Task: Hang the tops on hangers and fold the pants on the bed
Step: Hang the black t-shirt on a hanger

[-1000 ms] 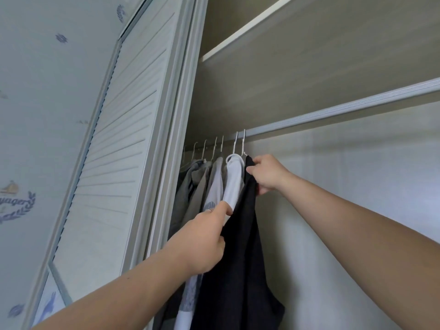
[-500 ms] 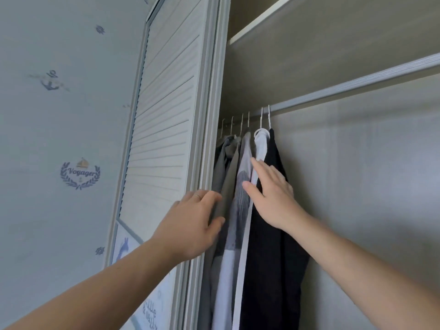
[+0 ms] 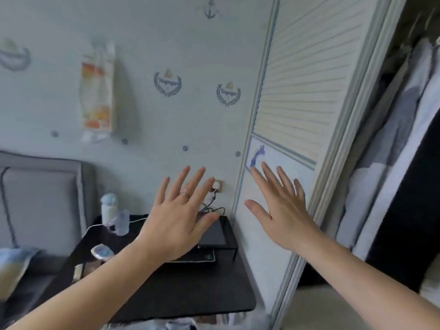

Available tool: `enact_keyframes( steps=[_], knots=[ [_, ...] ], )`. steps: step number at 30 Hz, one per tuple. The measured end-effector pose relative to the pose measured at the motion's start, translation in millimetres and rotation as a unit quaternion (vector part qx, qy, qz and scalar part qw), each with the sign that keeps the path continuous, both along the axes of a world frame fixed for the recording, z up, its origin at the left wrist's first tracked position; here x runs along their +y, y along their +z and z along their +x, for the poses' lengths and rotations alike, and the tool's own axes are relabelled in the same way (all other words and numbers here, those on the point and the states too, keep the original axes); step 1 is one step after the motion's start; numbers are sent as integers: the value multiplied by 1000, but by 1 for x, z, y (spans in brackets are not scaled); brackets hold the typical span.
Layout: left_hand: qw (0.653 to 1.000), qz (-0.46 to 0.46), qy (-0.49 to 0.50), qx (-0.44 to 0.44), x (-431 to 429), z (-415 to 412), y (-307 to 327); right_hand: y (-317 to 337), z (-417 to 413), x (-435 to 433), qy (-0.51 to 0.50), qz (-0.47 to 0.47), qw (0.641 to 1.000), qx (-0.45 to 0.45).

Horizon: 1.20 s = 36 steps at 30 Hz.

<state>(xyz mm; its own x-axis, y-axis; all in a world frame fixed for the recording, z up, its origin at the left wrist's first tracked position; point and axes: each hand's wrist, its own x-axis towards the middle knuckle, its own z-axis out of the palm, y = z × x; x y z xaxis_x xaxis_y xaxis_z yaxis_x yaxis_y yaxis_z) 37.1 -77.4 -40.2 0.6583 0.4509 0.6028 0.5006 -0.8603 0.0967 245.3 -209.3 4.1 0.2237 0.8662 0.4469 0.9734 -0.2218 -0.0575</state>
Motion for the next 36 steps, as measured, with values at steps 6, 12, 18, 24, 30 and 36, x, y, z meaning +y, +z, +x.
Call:
enact_keyframes(
  steps=[6, 12, 18, 24, 30, 36],
  knots=[
    [976, -137, 167, 21, -29, -162, -97, -81, -148, 35, 127, -60, 988, 63],
    [902, -249, 350, 32, -85, -314, -174, -160, -300, 48, 283, -153, 942, 98],
    [786, -337, 517, -16, -176, -446, -238, -224, -443, 40, 433, -264, 859, 73],
    [665, -392, 630, -88, -266, -518, -266, -262, -556, 21, 554, -352, 754, 18],
    [550, -410, 711, -153, -333, -573, -281, -289, -653, 4, 638, -389, 664, -15],
    [466, -422, 755, -186, -363, -631, -287, -306, -747, -1, 682, -407, 604, -71]
  ],
)
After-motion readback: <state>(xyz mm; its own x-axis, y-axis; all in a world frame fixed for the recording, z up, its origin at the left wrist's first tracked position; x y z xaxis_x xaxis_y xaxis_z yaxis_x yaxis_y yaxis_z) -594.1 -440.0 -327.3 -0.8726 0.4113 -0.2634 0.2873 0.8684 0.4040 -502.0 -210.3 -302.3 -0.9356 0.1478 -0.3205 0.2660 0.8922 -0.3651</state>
